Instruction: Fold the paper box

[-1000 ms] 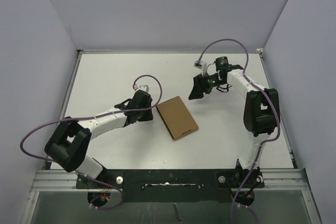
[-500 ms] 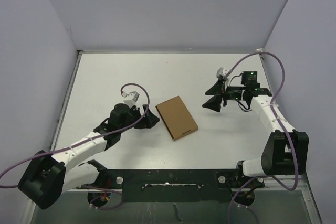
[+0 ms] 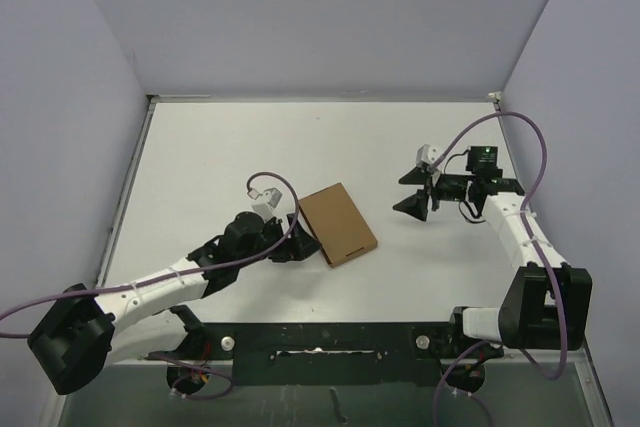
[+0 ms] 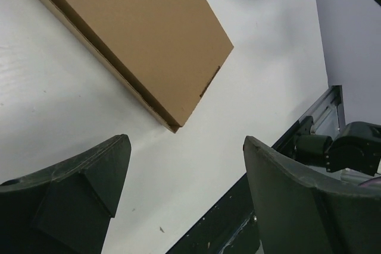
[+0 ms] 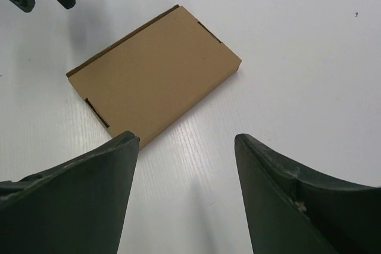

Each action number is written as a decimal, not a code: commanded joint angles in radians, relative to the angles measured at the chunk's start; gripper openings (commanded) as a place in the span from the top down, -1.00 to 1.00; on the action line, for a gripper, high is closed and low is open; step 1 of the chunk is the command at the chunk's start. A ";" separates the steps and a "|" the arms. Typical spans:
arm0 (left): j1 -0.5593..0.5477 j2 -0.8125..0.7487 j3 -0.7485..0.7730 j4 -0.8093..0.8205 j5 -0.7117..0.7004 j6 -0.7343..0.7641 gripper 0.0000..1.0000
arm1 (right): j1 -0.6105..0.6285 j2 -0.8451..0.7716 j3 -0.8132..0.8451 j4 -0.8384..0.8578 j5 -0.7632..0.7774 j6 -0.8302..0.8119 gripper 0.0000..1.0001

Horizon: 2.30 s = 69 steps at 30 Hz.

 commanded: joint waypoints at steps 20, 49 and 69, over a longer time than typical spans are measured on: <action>-0.153 0.241 0.196 -0.124 -0.339 -0.326 -0.37 | 0.305 0.125 -0.047 -0.020 0.419 -0.383 0.39; -0.216 0.482 0.260 -0.022 -0.392 -0.442 0.18 | 0.446 0.218 -0.064 -0.011 0.513 -0.476 0.84; -0.200 0.374 0.259 -0.126 -0.399 -0.263 0.06 | 0.419 0.210 -0.036 0.015 0.498 -0.344 0.87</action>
